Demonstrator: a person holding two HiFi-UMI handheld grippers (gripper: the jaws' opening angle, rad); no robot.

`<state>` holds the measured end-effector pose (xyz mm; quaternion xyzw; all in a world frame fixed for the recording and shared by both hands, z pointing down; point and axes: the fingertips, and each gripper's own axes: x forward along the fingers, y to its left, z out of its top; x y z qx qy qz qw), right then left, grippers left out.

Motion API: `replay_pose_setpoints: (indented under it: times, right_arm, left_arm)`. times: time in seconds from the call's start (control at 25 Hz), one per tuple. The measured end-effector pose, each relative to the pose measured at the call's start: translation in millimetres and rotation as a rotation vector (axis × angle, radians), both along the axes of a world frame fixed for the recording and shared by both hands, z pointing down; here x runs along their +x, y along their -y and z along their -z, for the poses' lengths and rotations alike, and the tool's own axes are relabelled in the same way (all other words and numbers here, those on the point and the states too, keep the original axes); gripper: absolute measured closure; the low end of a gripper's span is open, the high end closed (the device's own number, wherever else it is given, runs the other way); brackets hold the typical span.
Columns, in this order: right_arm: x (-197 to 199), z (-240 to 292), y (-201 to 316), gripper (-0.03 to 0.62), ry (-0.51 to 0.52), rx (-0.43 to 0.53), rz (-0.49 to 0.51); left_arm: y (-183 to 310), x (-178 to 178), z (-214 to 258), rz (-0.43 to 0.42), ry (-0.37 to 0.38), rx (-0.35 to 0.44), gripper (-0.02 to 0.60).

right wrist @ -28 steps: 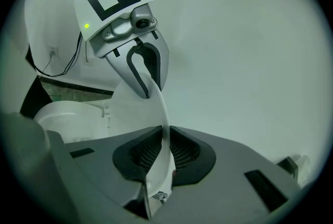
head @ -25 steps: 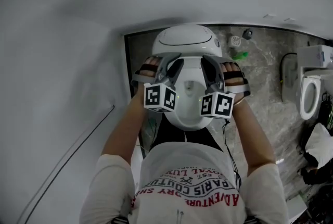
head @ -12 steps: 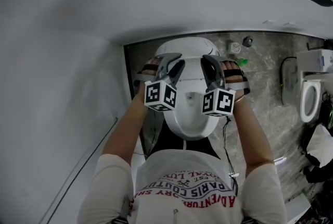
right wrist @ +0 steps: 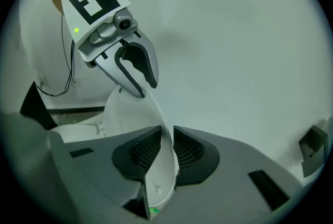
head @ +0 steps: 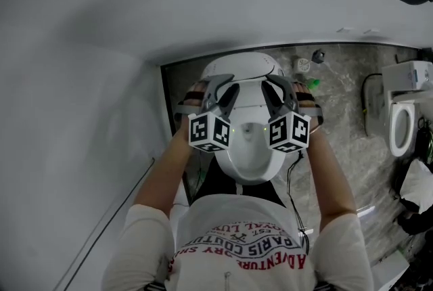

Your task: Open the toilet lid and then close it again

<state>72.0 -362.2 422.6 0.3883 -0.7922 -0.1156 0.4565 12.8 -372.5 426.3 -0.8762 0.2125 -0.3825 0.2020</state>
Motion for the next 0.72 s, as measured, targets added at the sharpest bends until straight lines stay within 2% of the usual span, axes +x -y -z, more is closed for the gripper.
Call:
replay_pose_setpoints:
  times: [0.12, 0.28, 0.48, 0.6, 0.72]
  right_arm:
    - [2, 18, -11, 0.559, 0.065, 0.008, -0.020]
    - [2, 59, -31, 0.559, 0.210, 0.036, -0.076]
    - [4, 104, -73, 0.560, 0.398, 0.067, -0.194]
    - [2, 127, -104, 0.562, 0.535, 0.066, -0.283]
    - [-1, 147, -133, 0.566, 0.588, 0.086, -0.331]
  left_arm:
    - [-11, -5, 23, 0.044, -0.077, 0.003, 0.466]
    - [-31, -13, 58, 0.131, -0.216, -0.012, 0.466]
    - [-69, -23, 105, 0.266, -0.463, -0.114, 0.471]
    - [-97, -32, 135, 0.326, -0.575, -0.113, 0.519]
    - [-127, -40, 161, 0.376, -0.648, -0.091, 0.555]
